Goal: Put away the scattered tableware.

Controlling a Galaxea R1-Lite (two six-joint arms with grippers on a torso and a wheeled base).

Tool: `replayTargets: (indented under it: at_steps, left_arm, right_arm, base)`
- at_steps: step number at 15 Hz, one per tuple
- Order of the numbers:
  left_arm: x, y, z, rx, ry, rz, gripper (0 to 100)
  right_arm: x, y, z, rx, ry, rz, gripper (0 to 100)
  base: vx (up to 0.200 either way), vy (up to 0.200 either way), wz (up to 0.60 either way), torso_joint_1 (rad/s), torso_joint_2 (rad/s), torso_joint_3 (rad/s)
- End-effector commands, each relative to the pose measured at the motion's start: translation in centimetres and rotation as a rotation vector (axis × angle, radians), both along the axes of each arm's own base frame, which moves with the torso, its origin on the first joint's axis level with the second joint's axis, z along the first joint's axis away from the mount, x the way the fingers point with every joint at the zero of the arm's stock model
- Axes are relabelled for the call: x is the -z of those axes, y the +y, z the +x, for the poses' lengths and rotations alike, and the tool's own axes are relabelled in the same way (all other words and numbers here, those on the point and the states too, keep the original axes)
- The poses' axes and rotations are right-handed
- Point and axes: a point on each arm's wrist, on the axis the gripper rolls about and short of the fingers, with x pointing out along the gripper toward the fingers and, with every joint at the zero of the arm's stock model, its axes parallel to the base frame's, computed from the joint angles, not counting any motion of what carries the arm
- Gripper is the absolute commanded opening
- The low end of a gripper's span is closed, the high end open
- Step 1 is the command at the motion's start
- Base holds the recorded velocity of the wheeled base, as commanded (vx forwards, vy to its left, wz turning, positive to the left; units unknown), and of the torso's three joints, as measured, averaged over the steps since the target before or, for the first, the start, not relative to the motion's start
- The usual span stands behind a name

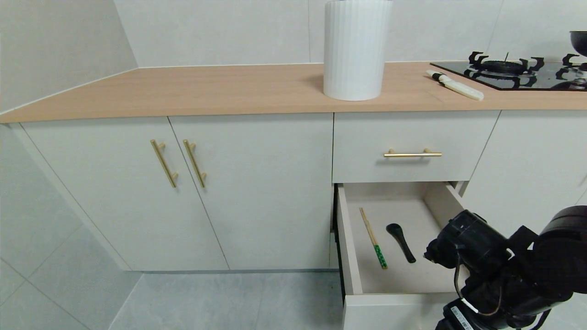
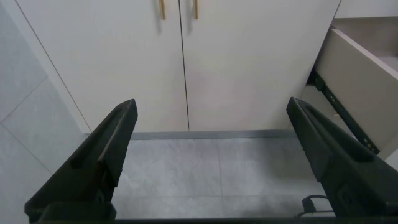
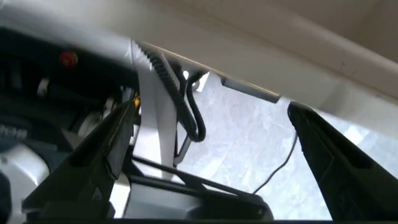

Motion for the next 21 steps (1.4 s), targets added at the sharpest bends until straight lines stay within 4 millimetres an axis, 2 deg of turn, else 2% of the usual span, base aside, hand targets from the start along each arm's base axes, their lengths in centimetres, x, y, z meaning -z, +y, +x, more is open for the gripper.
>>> replayTargets:
  at_steps: [1,6,21]
  left_arm:
    - [0.0,0.0,0.0,-0.001,0.001,0.0,100]
    - [0.0,0.0,0.0,-0.001,0.001,0.0,100]
    - [0.0,0.0,0.0,-0.001,0.001,0.0,100]
  right_arm:
    - [0.4,0.2,0.7,0.013,0.007,-0.011,100]
    - [0.2,0.7,1.9,0.106,-0.031,0.028,100]
    - [2.7,1.1,7.1,0.352,-0.347,0.088,100]
  base:
    - [0.0,0.0,0.0,0.0,0.0,0.0]
    - [0.0,0.0,0.0,0.0,0.0,0.0]
    - [0.0,0.0,0.0,0.0,0.0,0.0]
